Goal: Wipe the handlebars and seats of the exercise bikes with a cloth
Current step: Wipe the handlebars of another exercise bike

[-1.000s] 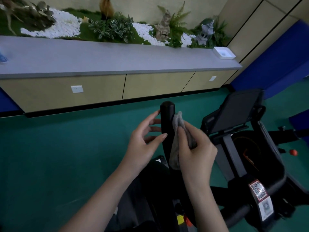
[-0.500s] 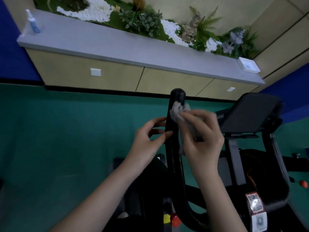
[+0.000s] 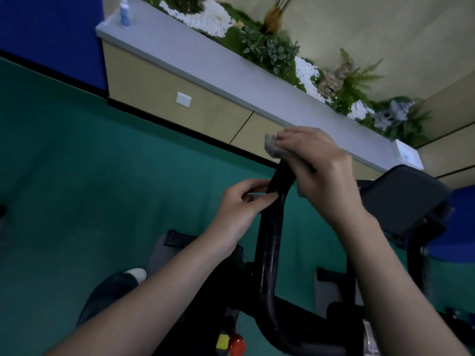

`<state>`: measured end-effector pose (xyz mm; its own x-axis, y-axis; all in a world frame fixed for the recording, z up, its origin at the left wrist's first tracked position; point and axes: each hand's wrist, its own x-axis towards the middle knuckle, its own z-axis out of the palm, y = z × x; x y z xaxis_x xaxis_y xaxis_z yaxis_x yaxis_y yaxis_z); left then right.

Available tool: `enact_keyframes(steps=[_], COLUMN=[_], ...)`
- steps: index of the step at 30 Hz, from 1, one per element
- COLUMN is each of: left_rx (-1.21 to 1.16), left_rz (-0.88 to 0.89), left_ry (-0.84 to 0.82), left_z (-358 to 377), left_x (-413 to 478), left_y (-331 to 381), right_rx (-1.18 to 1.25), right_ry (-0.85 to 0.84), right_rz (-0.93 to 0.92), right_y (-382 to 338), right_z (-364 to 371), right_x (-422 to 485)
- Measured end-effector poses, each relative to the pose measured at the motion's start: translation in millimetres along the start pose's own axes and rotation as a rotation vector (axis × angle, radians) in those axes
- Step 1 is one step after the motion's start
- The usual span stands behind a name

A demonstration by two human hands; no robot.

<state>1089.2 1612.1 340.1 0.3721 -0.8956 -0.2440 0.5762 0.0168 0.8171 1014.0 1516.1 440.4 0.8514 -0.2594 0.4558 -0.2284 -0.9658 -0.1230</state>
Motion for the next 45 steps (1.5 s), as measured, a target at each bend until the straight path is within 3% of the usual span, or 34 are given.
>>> enact_keyframes(steps=[3, 6, 11, 17, 19, 22, 28, 33, 37, 39, 42, 45], left_rx=[-0.018, -0.034, -0.062, -0.08, -0.104, -0.183, -0.254, -0.257, -0.208, -0.149, -0.033, 0.039], left_rz=[0.001, -0.005, -0.022, -0.007, -0.019, -0.06, -0.101, -0.096, -0.092, -0.088, -0.083, -0.057], left_ry=[-0.006, -0.005, -0.005, -0.022, -0.036, -0.054, -0.088, -0.122, -0.098, -0.092, -0.077, -0.061], left_z=[0, 0, -1, -3, -5, -8, -11, -13, -12, -13, -10, -6], left_x=[0, 0, 1, 3, 2, 2, 5, 4, 4, 4, 4, 6], left_y=[0, -2, -4, -4, -6, -9, -9, -8, -5, -3, 2, 5], right_rx=[-0.106, -0.029, -0.008, -0.151, -0.115, -0.125, -0.04, 0.015, 0.12, 0.171, 0.131, 0.105], right_ry=[-0.159, -0.311, -0.255, -0.666, -0.707, -0.53, -0.593, -0.285, -0.286, -0.128, 0.272, 0.371], right_rz=[-0.07, -0.084, -0.107, -0.211, -0.236, -0.213, -0.279, -0.18, -0.104, 0.017, 0.212, 0.332], right_y=[6, 5, 3, -3, -4, 6, 8, 15, -4, -12, -20, -35], right_z=[0, -2, -9, 5, 5, 2, 7, 8, 19, 18, 17, 28], right_x=[3, 2, 29, 21, 25, 35, 16, 5, -26, -33, -33, -47])
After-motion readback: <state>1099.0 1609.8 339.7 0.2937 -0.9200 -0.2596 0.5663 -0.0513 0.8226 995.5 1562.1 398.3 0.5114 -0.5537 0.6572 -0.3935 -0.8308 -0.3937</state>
